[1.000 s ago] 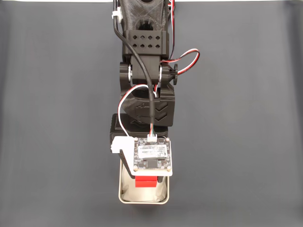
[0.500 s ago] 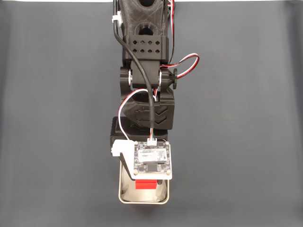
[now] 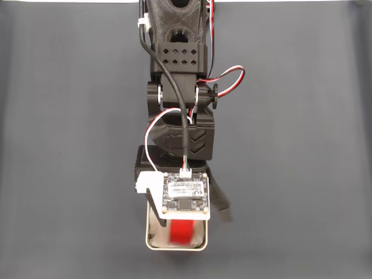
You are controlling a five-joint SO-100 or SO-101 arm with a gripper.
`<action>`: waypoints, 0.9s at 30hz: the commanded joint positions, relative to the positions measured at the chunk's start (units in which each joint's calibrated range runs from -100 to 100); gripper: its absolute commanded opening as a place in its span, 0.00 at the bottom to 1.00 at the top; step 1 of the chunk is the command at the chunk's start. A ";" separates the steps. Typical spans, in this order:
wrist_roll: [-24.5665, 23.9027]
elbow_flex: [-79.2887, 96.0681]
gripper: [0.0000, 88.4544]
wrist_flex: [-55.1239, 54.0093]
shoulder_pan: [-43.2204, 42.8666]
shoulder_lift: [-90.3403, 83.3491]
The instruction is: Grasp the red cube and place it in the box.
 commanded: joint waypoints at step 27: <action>0.34 -1.49 0.54 -2.05 0.74 -2.39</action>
